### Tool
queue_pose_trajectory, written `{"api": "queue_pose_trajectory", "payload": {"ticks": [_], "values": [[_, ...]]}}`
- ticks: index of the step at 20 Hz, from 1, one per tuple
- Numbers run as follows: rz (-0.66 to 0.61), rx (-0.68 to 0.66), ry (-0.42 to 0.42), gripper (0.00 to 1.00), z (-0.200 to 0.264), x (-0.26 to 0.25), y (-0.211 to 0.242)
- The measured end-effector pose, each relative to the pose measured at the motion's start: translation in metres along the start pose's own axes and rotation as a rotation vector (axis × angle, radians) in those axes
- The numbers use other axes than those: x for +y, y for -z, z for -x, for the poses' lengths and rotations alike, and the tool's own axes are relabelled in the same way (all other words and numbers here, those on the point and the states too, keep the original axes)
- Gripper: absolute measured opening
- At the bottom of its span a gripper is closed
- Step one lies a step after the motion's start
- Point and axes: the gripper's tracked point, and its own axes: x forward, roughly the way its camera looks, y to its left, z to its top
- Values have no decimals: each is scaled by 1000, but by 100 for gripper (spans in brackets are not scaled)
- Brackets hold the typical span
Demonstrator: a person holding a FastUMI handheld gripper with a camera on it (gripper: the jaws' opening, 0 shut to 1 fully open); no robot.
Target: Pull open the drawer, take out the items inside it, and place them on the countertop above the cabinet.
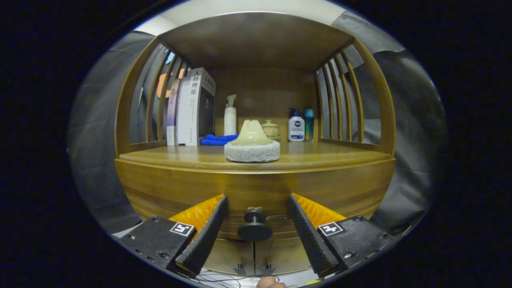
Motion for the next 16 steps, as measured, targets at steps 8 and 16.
{"api": "queue_pose_trajectory", "payload": {"ticks": [8,16], "values": [[-11,0,-29,98,12,-5,-5],[-109,-91,-68,98,86,-44,-101]]}}
